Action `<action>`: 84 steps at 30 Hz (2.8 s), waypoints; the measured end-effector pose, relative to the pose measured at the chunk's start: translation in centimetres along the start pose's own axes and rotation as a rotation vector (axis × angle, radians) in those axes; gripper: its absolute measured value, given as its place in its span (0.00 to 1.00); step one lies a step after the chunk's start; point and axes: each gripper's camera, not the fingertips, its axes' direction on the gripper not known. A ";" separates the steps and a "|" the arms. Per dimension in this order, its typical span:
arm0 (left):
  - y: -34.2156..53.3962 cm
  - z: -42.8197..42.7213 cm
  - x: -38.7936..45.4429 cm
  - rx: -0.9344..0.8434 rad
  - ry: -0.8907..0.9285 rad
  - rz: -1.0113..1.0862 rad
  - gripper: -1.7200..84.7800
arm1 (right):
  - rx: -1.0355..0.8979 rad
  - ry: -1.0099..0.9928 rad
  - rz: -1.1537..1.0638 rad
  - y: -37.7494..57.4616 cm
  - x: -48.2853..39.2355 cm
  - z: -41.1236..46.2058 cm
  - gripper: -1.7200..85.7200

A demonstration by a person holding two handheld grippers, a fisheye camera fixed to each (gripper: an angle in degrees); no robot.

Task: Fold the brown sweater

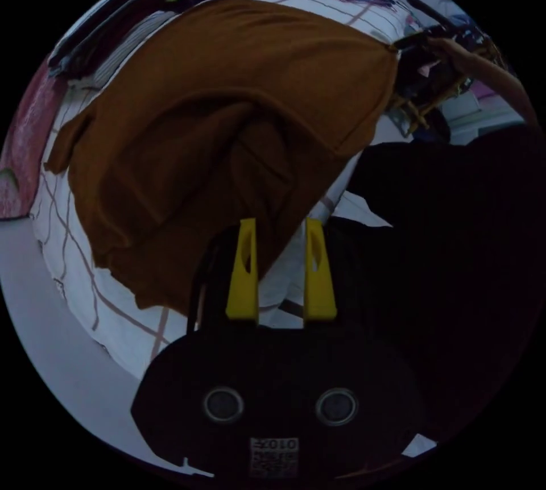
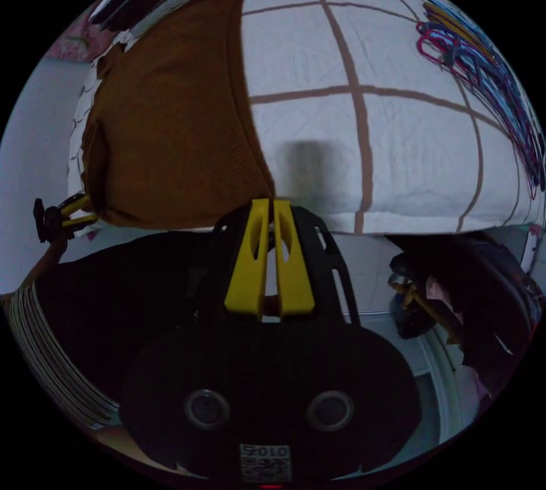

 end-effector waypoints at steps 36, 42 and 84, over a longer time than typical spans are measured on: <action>16.4 -1.9 -10.2 0.382 0.185 -0.675 0.19 | 0.257 -0.174 -0.778 -22.0 -45.9 -5.1 0.10; 12.5 -1.2 -10.2 0.245 0.068 -0.355 0.20 | 0.146 -0.078 -1.083 -31.5 -61.8 -3.1 0.11; 15.3 2.8 -18.6 0.156 0.341 -0.334 0.16 | 0.236 0.022 -0.265 -43.6 -47.1 -6.5 0.13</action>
